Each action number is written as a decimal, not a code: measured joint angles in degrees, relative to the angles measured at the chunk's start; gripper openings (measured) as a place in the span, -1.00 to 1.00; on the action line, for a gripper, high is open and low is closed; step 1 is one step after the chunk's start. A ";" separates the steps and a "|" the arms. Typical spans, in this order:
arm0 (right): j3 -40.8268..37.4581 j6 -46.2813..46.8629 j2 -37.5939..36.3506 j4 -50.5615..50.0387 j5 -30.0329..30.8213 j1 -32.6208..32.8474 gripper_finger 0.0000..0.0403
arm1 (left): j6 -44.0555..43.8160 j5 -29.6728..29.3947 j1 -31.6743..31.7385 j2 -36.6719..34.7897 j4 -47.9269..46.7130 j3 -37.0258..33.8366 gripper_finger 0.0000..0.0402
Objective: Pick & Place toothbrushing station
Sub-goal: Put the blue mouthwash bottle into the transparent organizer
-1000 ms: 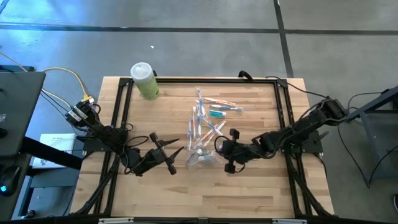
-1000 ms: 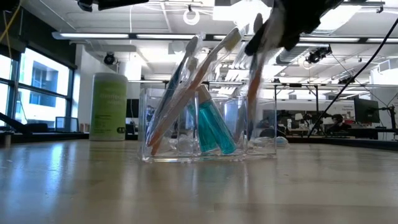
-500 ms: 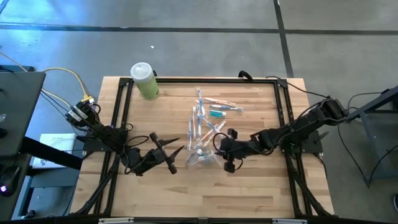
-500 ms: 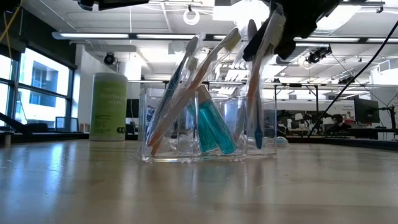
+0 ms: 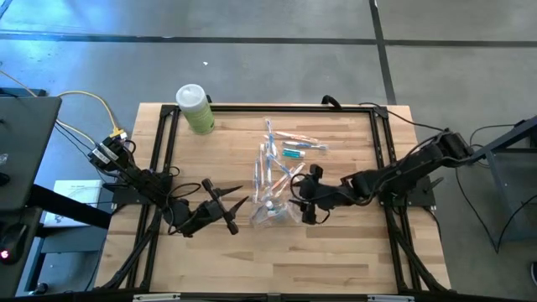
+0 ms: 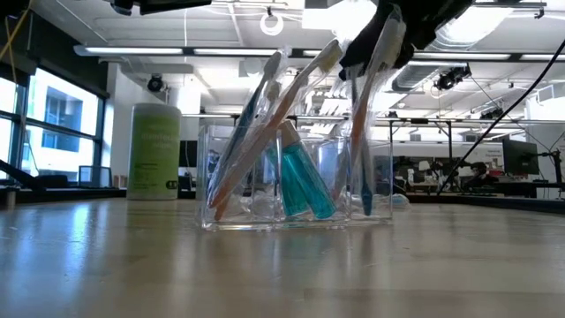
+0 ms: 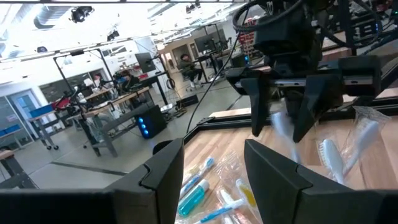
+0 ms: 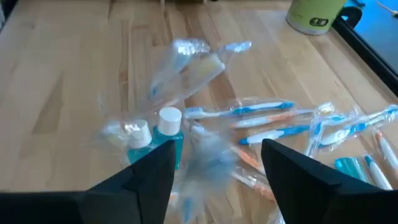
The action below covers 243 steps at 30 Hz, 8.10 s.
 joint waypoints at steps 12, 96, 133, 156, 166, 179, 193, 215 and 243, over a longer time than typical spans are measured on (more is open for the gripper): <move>0.11 -2.98 -11.31 -11.35 9.91 0.04 0.14 | 0.91 -4.50 -0.01 -0.01 -1.42 0.00 -0.19; -14.45 -22.89 20.31 25.37 -30.46 -44.62 0.14 | 3.17 -5.73 9.93 -0.02 -15.50 -0.07 -0.19; -14.80 -20.02 16.93 21.26 -20.09 -39.13 -0.28 | 3.21 -4.96 9.95 -0.01 -15.50 -0.02 -0.19; -14.64 -21.69 -13.31 13.65 2.69 -8.63 -0.28 | 15.37 -4.85 3.16 -0.02 -5.94 -0.02 -0.19; -13.01 -29.79 -14.86 21.87 5.02 3.69 -0.28 | 26.80 -1.51 -5.74 -1.85 8.87 -0.02 -0.19; -6.11 -41.36 -7.64 25.11 8.70 8.80 -0.28 | 4.46 7.88 -11.62 -11.79 2.40 -0.04 -0.19; 5.13 -51.39 8.00 24.66 16.27 11.06 -0.26 | -38.15 39.98 3.28 -20.74 -33.27 -0.04 -0.19; 11.28 -57.53 14.67 24.83 26.36 9.80 -0.27 | -52.16 52.84 15.51 -20.29 -35.02 -0.09 -0.18; 11.28 -57.83 14.69 24.65 26.38 8.83 -0.27 | -52.40 54.59 20.23 -11.85 -24.06 -0.04 0.15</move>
